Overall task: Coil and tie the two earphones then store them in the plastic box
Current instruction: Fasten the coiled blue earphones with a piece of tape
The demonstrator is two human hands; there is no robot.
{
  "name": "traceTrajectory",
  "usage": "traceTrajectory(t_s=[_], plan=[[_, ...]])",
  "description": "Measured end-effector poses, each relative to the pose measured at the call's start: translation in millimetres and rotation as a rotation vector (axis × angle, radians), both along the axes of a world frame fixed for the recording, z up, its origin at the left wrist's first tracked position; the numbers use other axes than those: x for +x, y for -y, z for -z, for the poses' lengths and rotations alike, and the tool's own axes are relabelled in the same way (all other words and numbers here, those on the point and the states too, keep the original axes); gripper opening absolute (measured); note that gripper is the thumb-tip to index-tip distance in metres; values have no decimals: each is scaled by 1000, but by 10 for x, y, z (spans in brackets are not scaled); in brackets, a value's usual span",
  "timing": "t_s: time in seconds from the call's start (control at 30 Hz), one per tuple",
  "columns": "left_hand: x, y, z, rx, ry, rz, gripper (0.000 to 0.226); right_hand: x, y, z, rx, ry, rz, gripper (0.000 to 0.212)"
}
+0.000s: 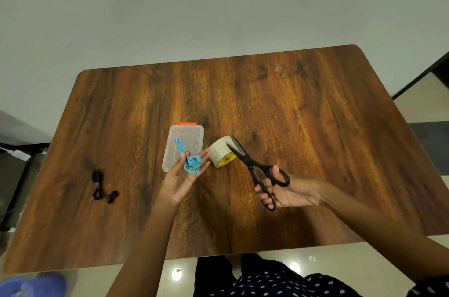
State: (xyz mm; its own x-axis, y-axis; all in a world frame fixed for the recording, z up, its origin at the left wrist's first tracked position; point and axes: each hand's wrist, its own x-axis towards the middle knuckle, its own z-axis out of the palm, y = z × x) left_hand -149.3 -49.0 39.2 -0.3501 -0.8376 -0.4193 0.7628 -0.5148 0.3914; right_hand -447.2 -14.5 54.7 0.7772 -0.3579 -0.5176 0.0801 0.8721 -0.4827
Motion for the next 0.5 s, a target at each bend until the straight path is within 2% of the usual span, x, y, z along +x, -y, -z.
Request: traceTrajectory(t_s=[0.17,0.3,0.5], plan=[[0,-5,12,7,-2,-17,38,-45,-143,81,56,59,-69,80],[-17,-20,12,5,-5,-29,40,69,-241,134,50,29,-126,86],[-69,-30,8,-2,-19,-59,38,328,-240,96,50,20,-66,89]])
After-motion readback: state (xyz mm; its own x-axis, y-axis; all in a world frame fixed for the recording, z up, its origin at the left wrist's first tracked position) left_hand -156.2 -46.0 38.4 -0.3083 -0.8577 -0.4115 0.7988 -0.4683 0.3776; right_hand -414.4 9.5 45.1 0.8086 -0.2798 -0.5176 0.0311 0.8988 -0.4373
